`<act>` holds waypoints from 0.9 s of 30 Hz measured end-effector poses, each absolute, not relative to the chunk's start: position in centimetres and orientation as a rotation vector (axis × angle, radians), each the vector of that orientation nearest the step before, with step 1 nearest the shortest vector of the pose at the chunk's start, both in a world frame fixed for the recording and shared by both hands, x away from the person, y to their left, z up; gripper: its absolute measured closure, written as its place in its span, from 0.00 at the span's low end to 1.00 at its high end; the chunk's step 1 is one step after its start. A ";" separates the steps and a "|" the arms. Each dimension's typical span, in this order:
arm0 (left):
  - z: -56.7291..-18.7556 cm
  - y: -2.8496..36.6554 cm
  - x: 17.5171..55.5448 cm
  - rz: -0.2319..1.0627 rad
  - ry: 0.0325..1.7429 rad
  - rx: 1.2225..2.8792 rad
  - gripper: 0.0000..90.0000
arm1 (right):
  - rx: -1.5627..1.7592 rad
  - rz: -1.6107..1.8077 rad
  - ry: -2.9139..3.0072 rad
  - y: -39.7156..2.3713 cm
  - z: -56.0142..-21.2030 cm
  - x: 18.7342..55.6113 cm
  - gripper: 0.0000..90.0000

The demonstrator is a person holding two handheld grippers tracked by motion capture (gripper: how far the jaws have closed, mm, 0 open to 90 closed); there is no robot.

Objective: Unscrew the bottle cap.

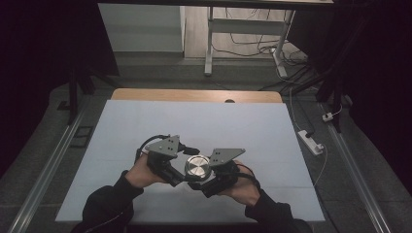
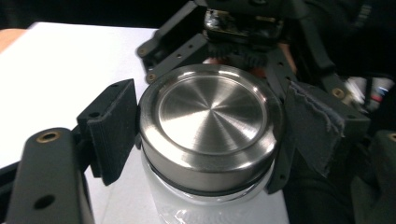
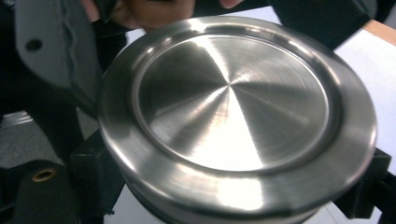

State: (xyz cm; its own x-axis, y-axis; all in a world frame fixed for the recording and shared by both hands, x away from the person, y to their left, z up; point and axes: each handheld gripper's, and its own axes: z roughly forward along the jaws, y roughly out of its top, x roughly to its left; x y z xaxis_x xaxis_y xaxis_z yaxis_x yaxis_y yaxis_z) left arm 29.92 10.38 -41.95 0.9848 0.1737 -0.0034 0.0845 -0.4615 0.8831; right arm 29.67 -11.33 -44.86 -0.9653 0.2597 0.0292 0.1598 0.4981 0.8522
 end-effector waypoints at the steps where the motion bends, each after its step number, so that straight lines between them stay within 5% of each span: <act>1: -42.1 10.1 29.7 0.135 0.227 2.043 0.23 | 0.419 1.470 2.609 -11.6 -45.0 30.0 0.16; 6: -42.7 7.9 29.0 0.295 0.417 2.055 0.23 | 0.540 1.394 2.542 -11.9 -45.4 30.6 0.16; 10: -42.2 8.6 30.0 0.177 0.359 2.050 0.12 | 0.520 1.431 2.557 -12.0 -45.2 30.5 0.16; 15: -42.3 9.7 30.5 0.070 0.215 2.073 0.18 | 0.409 1.464 2.600 -11.4 -44.8 29.7 0.16; 27: -42.2 8.9 29.8 0.178 0.272 2.076 0.23 | 0.454 1.464 2.588 -11.6 -44.9 30.1 0.16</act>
State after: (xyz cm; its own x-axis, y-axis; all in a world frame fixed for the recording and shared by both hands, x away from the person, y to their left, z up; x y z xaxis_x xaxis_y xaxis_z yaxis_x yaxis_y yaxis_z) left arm 29.81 8.93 -42.16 0.9640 0.2656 0.0146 0.1193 -0.4804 0.8689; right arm 30.08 -11.62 -44.91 -0.9457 0.3236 0.0312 0.1933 0.4828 0.8541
